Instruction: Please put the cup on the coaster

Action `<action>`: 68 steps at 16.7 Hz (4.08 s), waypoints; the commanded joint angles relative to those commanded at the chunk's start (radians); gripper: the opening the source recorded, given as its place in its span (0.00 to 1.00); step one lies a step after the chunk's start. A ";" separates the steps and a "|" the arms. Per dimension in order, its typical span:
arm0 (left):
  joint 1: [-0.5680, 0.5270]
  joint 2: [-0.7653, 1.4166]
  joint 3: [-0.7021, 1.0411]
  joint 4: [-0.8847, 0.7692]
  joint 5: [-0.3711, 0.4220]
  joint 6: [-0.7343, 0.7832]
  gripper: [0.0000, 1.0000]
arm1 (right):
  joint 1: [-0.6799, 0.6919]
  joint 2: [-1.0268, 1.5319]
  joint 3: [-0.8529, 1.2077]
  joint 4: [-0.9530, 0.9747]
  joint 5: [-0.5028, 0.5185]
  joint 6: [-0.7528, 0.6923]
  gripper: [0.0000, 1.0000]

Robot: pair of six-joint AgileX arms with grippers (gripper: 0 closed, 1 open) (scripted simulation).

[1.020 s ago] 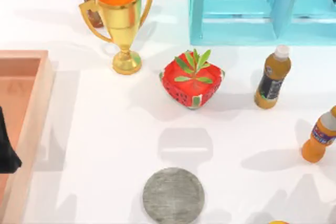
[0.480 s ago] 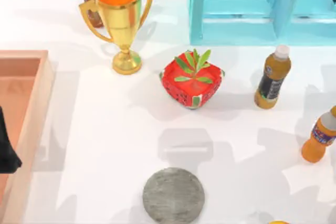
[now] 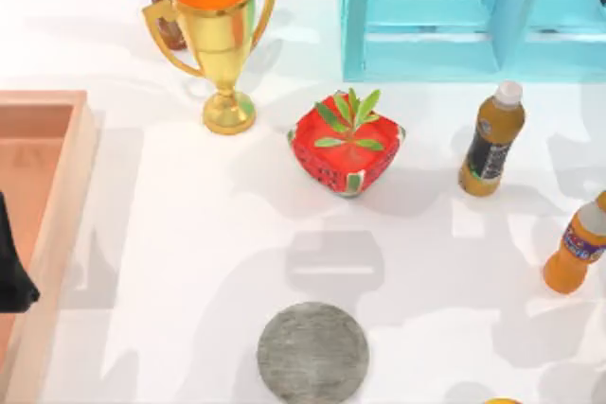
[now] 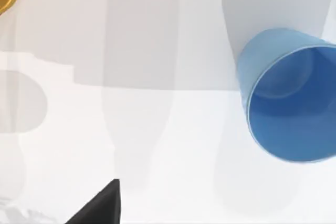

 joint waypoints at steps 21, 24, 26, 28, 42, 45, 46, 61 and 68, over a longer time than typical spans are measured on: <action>0.000 0.000 0.000 0.000 0.000 0.000 1.00 | 0.002 0.113 -0.263 0.378 -0.002 -0.006 1.00; 0.000 0.000 0.000 0.000 0.000 0.000 1.00 | 0.002 0.113 -0.263 0.378 -0.002 -0.006 1.00; 0.000 0.000 0.000 0.000 0.000 0.000 1.00 | 0.002 0.113 -0.263 0.378 -0.002 -0.006 0.85; 0.000 0.000 0.000 0.000 0.000 0.000 1.00 | 0.002 0.113 -0.263 0.378 -0.002 -0.006 0.70; 0.000 0.000 0.000 0.000 0.000 0.000 1.00 | 0.002 0.113 -0.263 0.378 -0.002 -0.006 0.00; 0.000 0.000 0.000 0.000 0.000 0.000 1.00 | 0.002 0.113 -0.263 0.378 -0.002 -0.006 0.00; 0.000 0.000 0.000 0.000 0.000 0.000 1.00 | 0.000 0.112 -0.260 0.379 -0.002 -0.007 0.00; 0.000 0.000 0.000 0.000 0.000 0.000 1.00 | 0.398 0.110 0.354 0.355 0.037 1.037 0.00; 0.000 0.000 0.000 0.000 0.000 0.000 1.00 | 0.829 0.210 0.534 0.219 0.008 1.941 0.00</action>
